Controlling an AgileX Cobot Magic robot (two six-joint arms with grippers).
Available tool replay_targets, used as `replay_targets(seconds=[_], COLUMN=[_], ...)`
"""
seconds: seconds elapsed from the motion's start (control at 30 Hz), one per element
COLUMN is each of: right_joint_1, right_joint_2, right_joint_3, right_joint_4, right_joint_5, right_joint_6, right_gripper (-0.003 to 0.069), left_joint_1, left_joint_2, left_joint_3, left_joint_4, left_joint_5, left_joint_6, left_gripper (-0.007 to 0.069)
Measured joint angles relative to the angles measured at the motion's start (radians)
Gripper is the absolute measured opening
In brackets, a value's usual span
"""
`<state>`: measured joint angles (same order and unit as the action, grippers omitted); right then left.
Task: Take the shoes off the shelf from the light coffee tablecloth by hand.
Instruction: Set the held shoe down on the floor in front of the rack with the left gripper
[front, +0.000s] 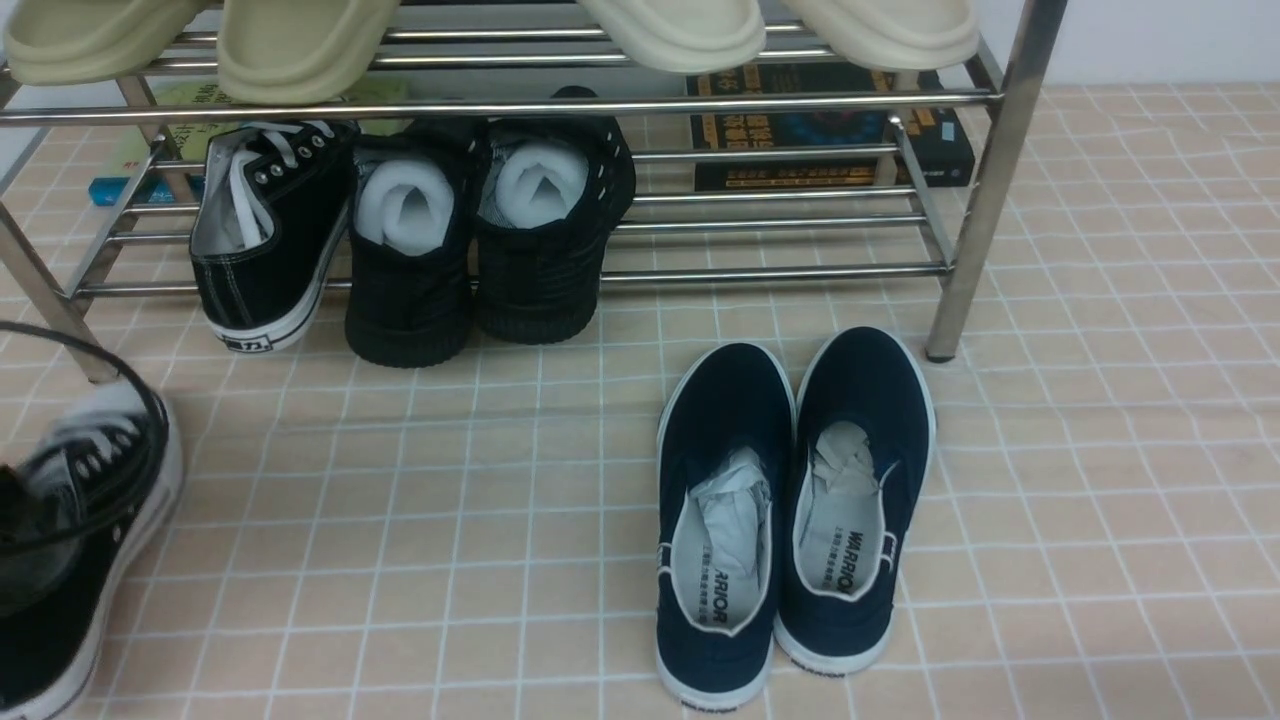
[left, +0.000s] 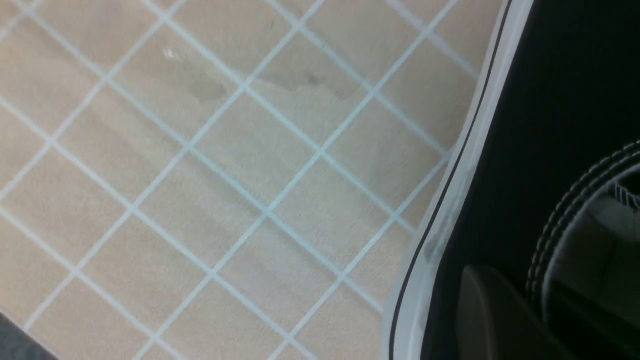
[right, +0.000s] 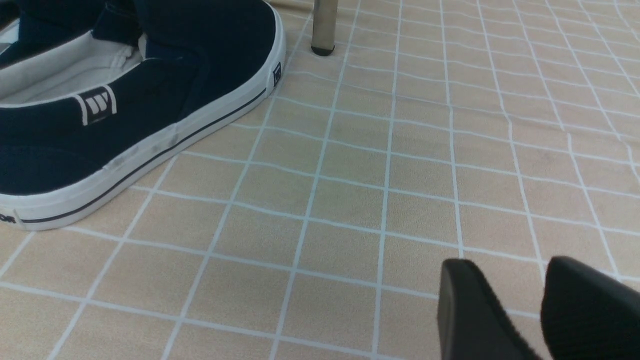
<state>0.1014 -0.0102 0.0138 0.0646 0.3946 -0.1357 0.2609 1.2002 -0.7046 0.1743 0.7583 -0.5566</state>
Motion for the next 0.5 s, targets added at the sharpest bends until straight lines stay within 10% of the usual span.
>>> replay_targets(seconds=[0.5], right_joint_1=[0.000], right_joint_2=[0.000], right_joint_3=[0.000], right_joint_4=[0.000], right_joint_5=[0.000], right_joint_6=[0.000], right_gripper=[0.0239], left_joint_1=[0.000], left_joint_2=[0.049], left_joint_3=[0.004], left_joint_4=[0.009], left_joint_5=[-0.036], left_joint_6=[0.060], left_gripper=[0.0206])
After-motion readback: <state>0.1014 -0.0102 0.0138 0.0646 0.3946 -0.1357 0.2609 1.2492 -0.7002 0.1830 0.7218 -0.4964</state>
